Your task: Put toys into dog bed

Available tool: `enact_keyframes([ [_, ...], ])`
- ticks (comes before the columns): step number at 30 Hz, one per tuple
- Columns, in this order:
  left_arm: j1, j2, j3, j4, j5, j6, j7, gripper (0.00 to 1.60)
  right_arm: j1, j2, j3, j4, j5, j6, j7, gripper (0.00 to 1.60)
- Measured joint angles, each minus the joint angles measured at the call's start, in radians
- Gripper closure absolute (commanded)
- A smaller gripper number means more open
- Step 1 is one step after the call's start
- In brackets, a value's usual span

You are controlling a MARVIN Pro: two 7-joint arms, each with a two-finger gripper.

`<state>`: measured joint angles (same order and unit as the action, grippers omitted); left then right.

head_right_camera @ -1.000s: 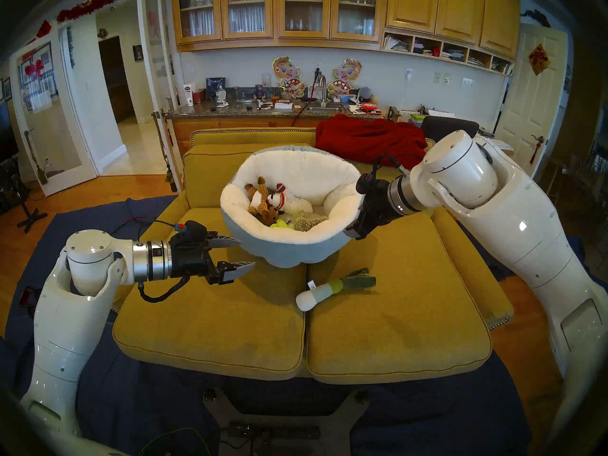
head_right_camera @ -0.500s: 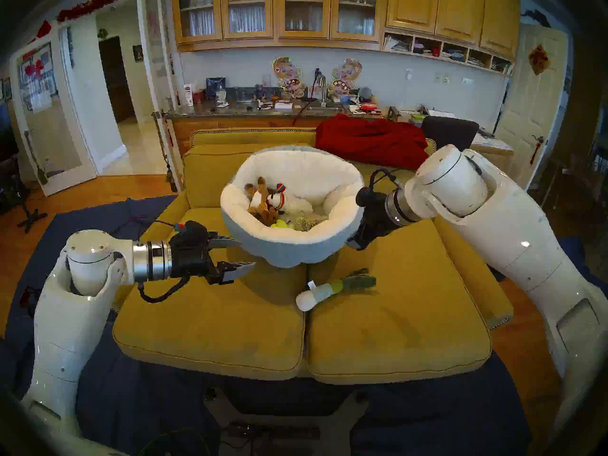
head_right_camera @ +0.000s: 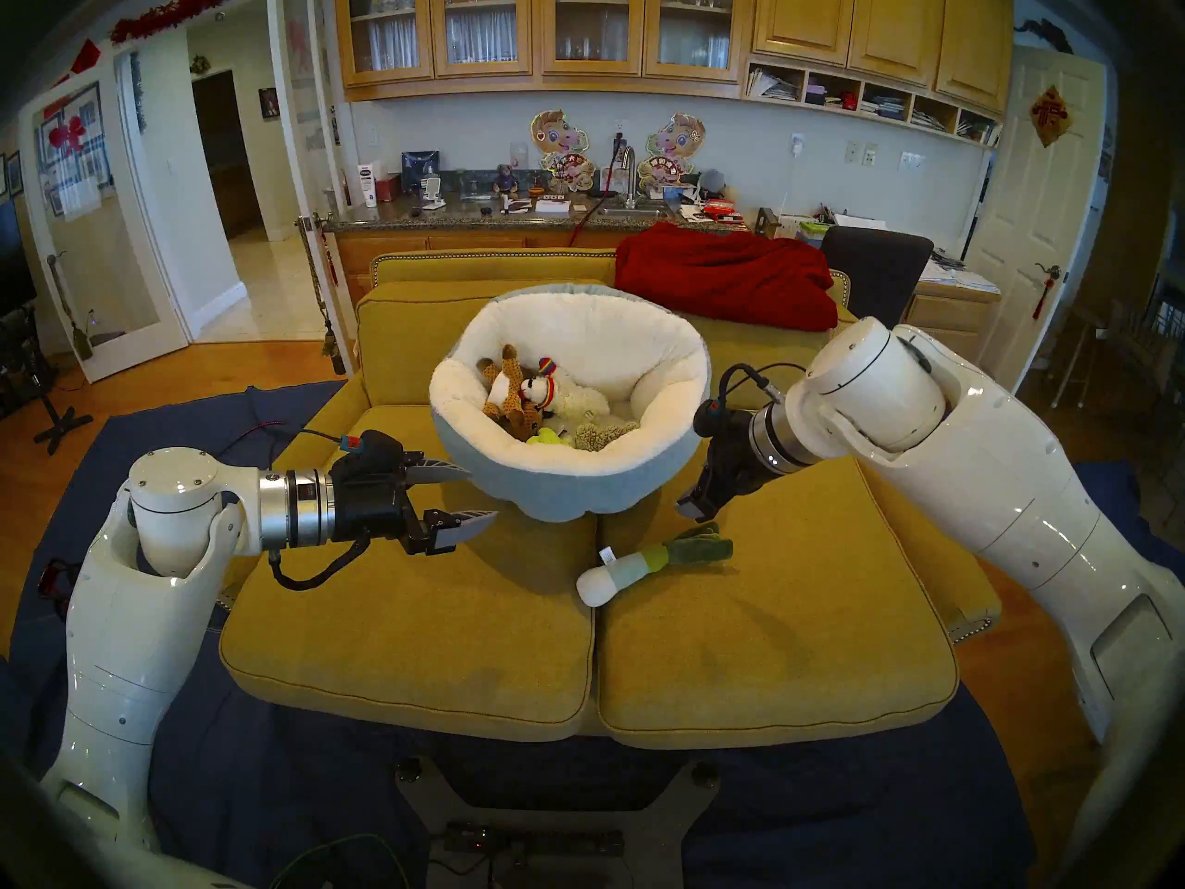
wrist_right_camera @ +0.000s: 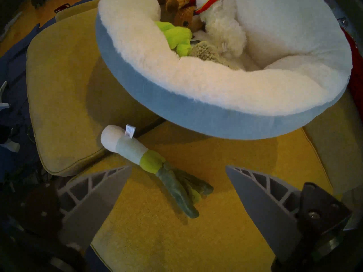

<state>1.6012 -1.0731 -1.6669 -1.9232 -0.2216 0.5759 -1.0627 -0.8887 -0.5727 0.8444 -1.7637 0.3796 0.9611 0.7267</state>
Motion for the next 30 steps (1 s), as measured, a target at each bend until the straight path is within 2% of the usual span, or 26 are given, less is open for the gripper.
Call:
enact_keyframes([
  [16,0.000,-0.002,-0.001,0.000,0.003,0.001,-0.002,0.00,-0.044,-0.012,-0.029,0.103,0.032,0.000,-0.052,0.00],
  [30,0.000,-0.004,-0.002,0.000,0.005,0.001,-0.004,0.00,-0.035,-0.019,-0.104,0.140,0.009,0.000,0.004,0.00],
])
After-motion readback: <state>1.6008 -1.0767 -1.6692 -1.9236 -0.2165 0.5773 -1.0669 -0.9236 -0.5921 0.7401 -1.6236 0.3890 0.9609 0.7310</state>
